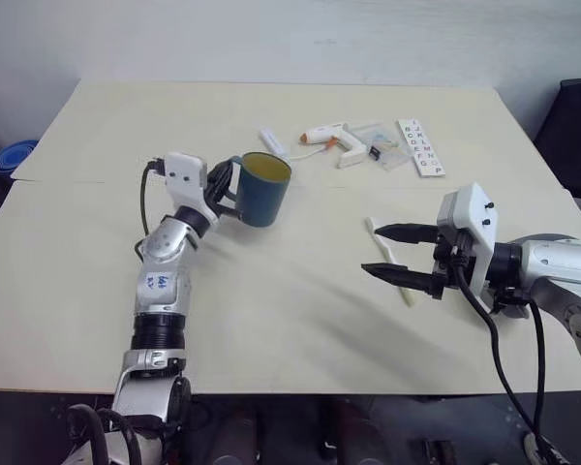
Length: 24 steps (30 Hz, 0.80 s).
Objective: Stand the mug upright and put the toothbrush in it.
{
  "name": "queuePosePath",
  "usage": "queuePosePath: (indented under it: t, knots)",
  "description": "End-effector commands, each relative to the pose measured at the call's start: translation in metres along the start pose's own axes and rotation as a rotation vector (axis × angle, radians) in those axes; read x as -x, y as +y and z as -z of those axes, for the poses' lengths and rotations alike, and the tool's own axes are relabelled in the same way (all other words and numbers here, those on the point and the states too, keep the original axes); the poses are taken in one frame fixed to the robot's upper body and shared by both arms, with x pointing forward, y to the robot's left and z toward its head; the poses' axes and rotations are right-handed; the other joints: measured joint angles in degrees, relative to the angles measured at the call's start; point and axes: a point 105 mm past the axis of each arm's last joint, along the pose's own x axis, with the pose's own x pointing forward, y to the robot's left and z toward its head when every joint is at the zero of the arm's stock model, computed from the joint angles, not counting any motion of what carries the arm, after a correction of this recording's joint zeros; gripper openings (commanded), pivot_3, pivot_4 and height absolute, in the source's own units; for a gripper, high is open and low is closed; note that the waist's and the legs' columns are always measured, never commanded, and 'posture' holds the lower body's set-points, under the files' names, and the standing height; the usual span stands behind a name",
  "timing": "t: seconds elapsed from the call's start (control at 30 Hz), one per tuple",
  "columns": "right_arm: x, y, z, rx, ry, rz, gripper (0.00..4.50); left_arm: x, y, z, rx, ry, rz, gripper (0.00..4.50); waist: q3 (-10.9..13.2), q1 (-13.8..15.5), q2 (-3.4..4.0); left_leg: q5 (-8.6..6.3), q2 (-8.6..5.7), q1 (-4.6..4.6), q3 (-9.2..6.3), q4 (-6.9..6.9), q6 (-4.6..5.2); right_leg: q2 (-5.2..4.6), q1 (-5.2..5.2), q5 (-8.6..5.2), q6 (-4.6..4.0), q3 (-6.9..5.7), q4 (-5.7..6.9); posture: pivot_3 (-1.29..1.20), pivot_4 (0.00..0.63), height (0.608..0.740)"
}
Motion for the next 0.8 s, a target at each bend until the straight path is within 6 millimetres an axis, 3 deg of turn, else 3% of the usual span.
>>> queuePosePath:
  t: [0.03, 0.17, 0.33, 0.5, 0.57, 0.67, 0.8]
  knots:
    - [0.003, -0.001, -0.007, 0.035, -0.032, 0.028, 3.29, 0.007, -0.022, 0.000, 0.036, -0.003, 0.120, 0.00, 0.0, 0.0, 0.00, 0.00, 0.01, 0.00, 0.02, 0.00, 0.00, 0.00, 0.00, 0.00, 0.00, 0.01, 0.00, 0.00, 0.150, 0.740]
    - [0.003, 0.000, -0.004, 0.028, -0.031, 0.030, 3.29, 0.017, -0.034, 0.012, 0.007, 0.059, 0.217, 1.08, 0.0, 0.0, 0.00, 0.00, 0.01, -0.01, 0.01, 0.00, 0.00, -0.01, 0.00, 0.00, 0.00, 0.01, -0.01, 0.00, 0.150, 0.740]
    - [0.003, 0.003, -0.003, 0.028, -0.018, 0.012, 3.29, 0.028, -0.018, 0.028, -0.036, 0.149, 0.207, 2.58, 0.0, -0.2, 0.01, -0.13, 0.01, 0.04, -0.01, 0.00, 0.25, 0.00, 0.00, 0.00, -0.02, 0.02, -0.11, 0.00, 0.150, 0.740]
    - [0.007, -0.001, 0.000, 0.018, 0.000, 0.023, 3.29, 0.044, -0.008, 0.016, -0.032, 0.147, 0.238, 3.98, 0.0, -0.3, 0.02, -0.13, 0.05, 0.05, -0.01, 0.00, 0.25, -0.03, 0.00, -0.01, -0.03, 0.05, -0.04, 0.00, 0.150, 0.740]
    - [0.008, -0.002, 0.002, -0.003, 0.005, 0.024, 3.62, 0.051, -0.006, 0.005, -0.036, 0.149, 0.264, 4.50, 0.0, -0.2, 0.01, -0.13, 0.05, 0.04, -0.03, 0.00, 0.25, -0.13, 0.00, -0.01, -0.04, 0.04, -0.06, 0.00, 0.150, 0.740]
    - [0.008, -0.004, 0.005, -0.052, 0.006, 0.034, 4.47, 0.068, -0.006, -0.017, -0.036, 0.171, 0.386, 4.50, 0.0, -0.2, 0.01, -0.14, 0.05, 0.04, -0.06, 0.00, 0.25, -0.37, 0.01, -0.02, -0.06, 0.04, -0.15, 0.00, 0.150, 0.740]
    - [0.004, -0.019, 0.017, -0.055, 0.053, 0.132, 4.47, 0.098, -0.002, -0.047, -0.084, 0.259, 0.577, 4.50, 0.0, -1.0, 0.02, -0.13, 0.05, 0.01, -0.18, -0.06, 0.22, -0.46, 0.01, -0.08, -0.17, 0.15, -0.20, 0.00, 0.150, 0.740]
